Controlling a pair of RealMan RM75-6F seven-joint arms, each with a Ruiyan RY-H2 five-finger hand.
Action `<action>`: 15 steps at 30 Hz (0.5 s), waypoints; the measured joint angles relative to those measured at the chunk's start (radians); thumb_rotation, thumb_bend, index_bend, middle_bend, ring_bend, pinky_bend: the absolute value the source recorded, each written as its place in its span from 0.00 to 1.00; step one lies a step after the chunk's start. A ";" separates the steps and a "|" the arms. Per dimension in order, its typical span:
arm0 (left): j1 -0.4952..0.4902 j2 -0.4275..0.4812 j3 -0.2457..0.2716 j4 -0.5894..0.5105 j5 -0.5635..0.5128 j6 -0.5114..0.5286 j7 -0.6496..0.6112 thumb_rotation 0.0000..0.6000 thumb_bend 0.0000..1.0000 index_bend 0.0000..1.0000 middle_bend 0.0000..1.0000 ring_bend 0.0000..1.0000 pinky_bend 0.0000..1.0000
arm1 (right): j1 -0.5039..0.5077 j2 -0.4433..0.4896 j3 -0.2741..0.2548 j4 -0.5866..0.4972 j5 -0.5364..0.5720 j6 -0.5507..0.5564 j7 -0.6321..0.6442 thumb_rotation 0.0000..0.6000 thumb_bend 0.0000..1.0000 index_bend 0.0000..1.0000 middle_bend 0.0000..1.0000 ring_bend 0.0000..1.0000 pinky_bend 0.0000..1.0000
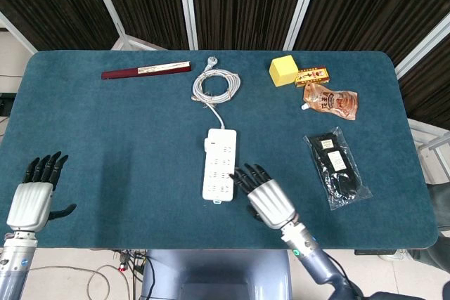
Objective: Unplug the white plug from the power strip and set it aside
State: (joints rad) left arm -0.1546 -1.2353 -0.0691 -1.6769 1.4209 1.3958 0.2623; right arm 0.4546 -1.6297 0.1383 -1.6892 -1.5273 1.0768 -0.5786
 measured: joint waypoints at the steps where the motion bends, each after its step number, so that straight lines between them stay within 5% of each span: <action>1: -0.008 0.002 -0.006 -0.006 -0.006 -0.010 0.003 1.00 0.00 0.02 0.00 0.00 0.02 | 0.008 -0.022 0.001 0.005 0.013 -0.010 -0.016 1.00 0.39 0.12 0.14 0.09 0.16; 15: -0.217 0.000 -0.144 -0.129 -0.132 -0.208 0.144 1.00 0.00 0.07 0.04 0.00 0.04 | 0.049 -0.175 -0.020 0.096 0.115 -0.054 -0.084 1.00 0.39 0.17 0.17 0.09 0.16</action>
State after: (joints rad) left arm -0.3719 -1.2350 -0.2134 -1.8054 1.2891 1.1877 0.4068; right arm 0.5038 -1.8043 0.1183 -1.5931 -1.4119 1.0229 -0.6625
